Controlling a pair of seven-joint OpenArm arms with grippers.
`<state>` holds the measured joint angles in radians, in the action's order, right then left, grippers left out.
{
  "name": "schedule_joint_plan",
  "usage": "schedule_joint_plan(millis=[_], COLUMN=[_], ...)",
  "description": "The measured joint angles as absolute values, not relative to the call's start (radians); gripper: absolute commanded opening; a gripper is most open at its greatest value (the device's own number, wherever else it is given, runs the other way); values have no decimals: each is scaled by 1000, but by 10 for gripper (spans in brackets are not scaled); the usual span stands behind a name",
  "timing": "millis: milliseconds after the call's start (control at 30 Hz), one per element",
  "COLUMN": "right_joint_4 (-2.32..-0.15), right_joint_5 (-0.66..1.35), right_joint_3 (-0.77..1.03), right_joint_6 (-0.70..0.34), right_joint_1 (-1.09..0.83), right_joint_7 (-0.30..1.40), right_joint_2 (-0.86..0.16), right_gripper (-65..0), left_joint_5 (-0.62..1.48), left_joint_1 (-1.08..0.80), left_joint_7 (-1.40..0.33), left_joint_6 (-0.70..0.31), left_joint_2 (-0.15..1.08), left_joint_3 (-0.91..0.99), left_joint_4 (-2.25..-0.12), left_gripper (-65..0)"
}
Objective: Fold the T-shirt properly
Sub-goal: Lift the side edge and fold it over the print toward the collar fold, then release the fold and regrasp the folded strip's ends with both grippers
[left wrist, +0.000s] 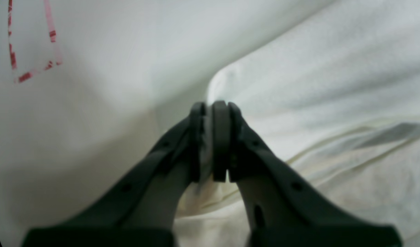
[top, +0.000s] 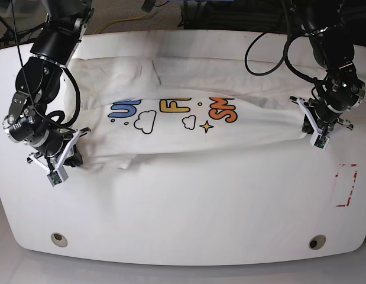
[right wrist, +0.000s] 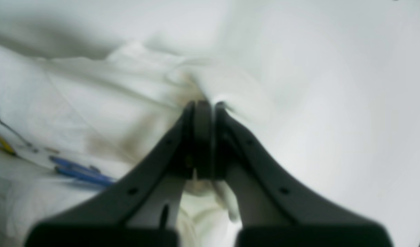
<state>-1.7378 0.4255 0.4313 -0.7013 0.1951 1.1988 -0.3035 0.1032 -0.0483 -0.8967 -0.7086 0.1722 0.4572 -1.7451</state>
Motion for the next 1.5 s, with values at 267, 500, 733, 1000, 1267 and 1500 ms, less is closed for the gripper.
schedule_joint_plan(millis=[267,500,733,1000,1267,1500], right_joint_4=[-1867,-1909,-1916,-1877,-1856,-1856], right_joint_5=[426,422,418,402,400,406], right_joint_3=[468,470,472,472,472,471], right_joint_6=[-700,-700,-700,-700,-699,-699], right_joint_1=[54,-63,-135,-160,-176,-176], right_joint_7=[1269,1270,1269,1269,1270,1269], right_joint_2=[-295,-249,-210,-216,-222,-212], right_gripper=[-650,-650,-650,-441,-273,-273], left_joint_5=[97,79,79,75,97,77], left_joint_1=[-76,-105,-109,-158,-276,-142], left_joint_7=[-898,-905,-901,-921,-903,-904], left_joint_6=[-708,-708,-707,-703,-709,-697], left_joint_2=[176,175,181,184,214,200], left_joint_3=[530,530,529,524,416,516], left_joint_4=[-1743,-1746,-1746,-1814,-1981,-1892], left_gripper=[-650,-640,-444,-347,-346,-285])
